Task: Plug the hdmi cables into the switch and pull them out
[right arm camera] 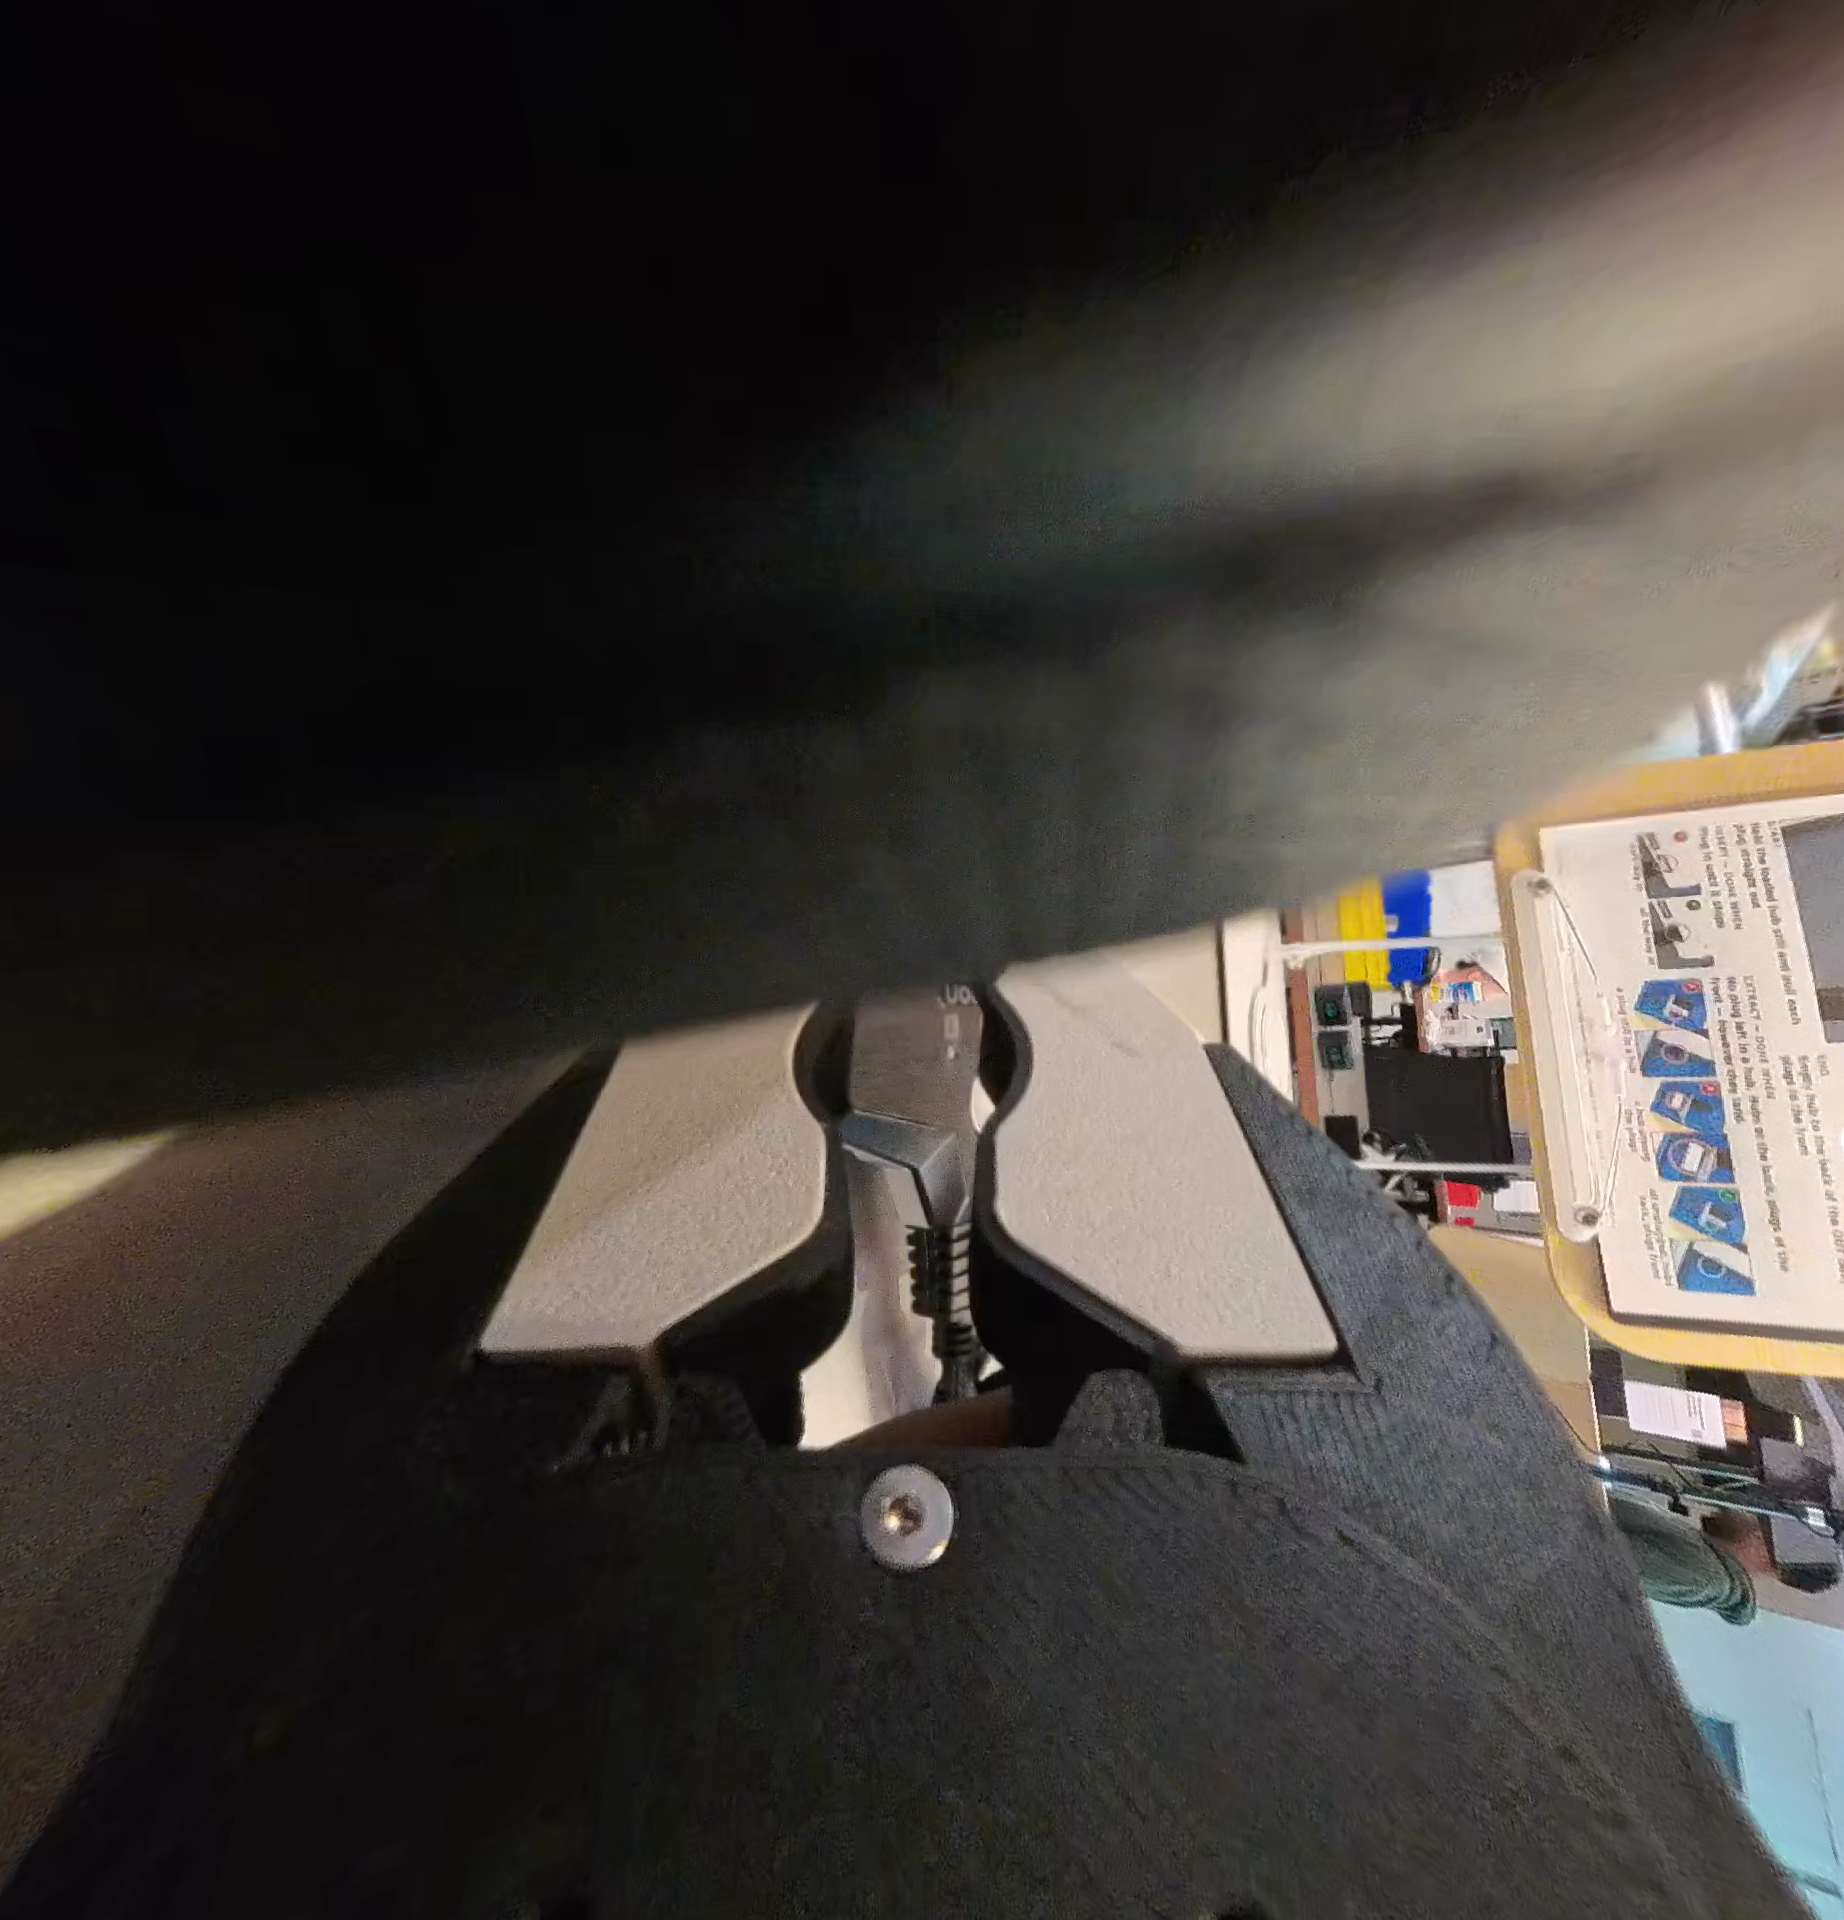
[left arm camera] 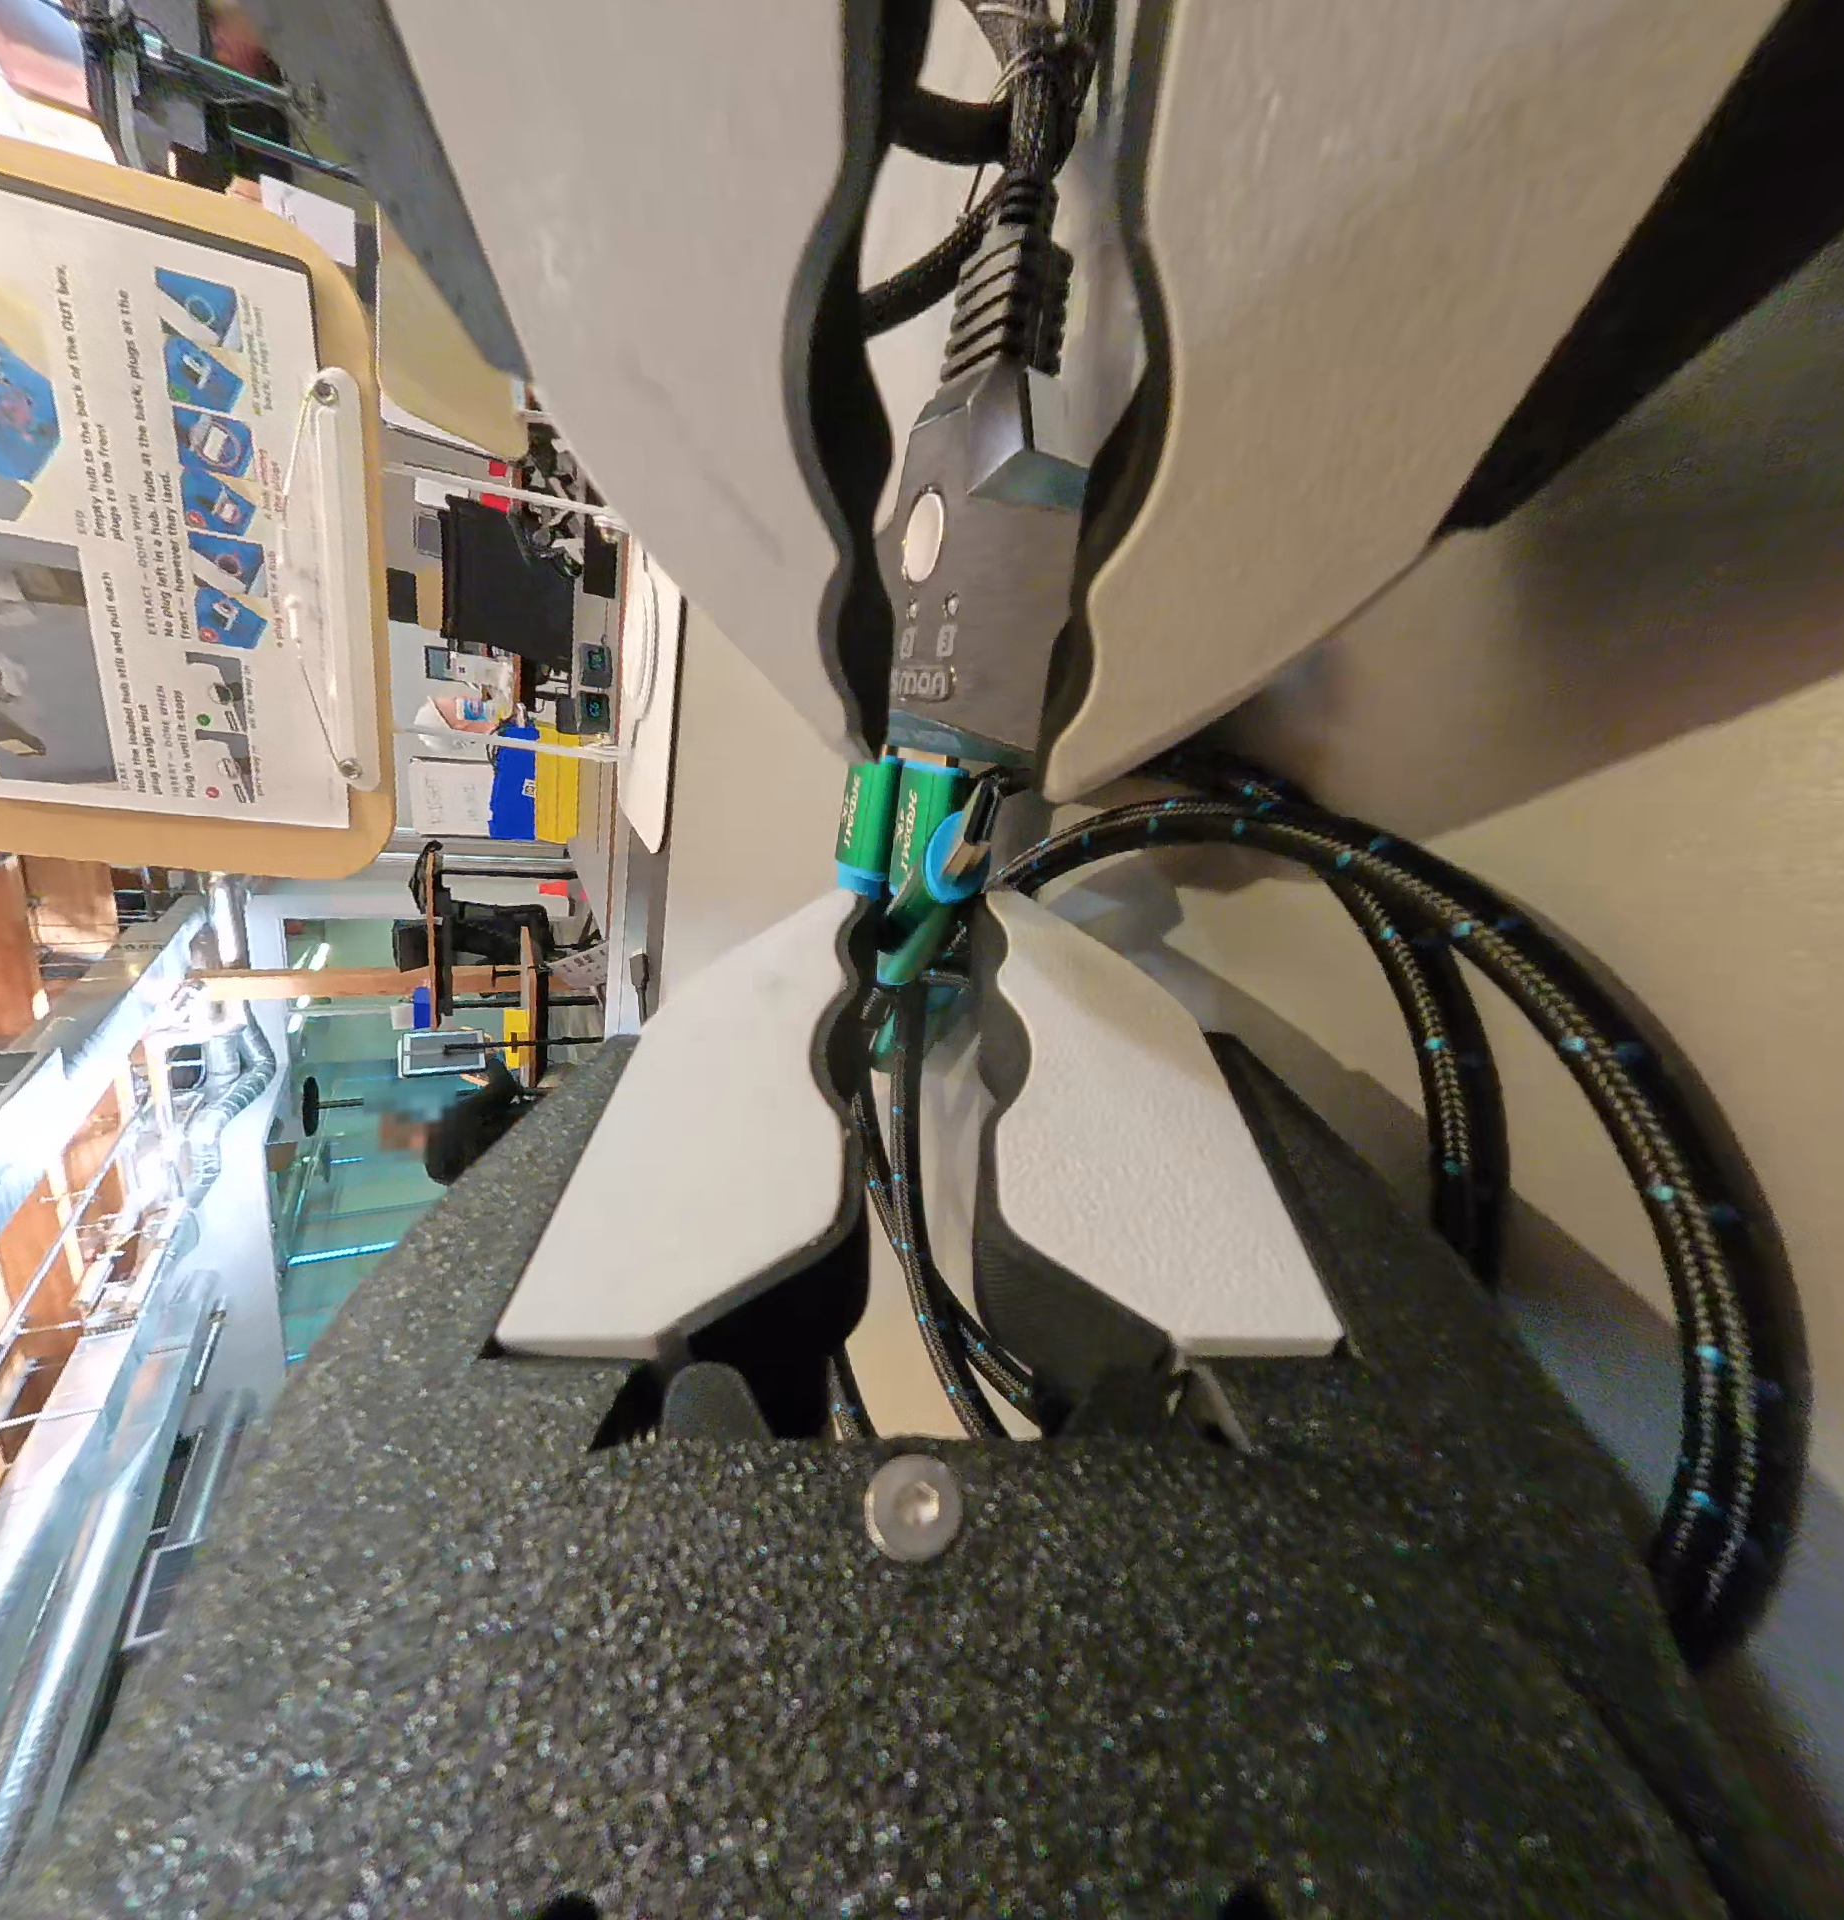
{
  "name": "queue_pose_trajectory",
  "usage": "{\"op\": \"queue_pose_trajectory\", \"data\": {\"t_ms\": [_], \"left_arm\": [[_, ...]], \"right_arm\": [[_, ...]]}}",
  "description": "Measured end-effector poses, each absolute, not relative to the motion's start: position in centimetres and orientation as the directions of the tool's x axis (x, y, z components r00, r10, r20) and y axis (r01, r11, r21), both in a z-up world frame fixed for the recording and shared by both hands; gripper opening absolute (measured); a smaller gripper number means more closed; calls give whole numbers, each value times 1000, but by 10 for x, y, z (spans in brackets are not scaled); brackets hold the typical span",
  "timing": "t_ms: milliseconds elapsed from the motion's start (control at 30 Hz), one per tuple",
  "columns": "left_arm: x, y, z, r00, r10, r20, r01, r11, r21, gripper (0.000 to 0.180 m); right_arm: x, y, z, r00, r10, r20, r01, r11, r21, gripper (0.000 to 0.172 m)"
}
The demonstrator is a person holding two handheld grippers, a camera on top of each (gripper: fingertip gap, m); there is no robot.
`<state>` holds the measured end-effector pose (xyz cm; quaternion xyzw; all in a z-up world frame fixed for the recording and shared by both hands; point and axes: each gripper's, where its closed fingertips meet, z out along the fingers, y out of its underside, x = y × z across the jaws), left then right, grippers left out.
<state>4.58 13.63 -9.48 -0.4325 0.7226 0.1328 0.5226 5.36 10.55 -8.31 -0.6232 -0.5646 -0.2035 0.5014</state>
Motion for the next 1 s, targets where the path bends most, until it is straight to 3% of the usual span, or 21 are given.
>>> {"op": "queue_pose_trajectory", "data": {"t_ms": [867, 1000], "left_arm": [[41, 125, -94, -53, -546, -836, -719, 602, -348, 17], [40, 121, -92, -43, -581, -813, -697, 600, -393, 17]], "right_arm": [[39, 102, -86, 240, 505, 829, 882, 244, -404, 19], [41, 108, -88, 228, 468, 854, 901, 230, -367, 10]]}}
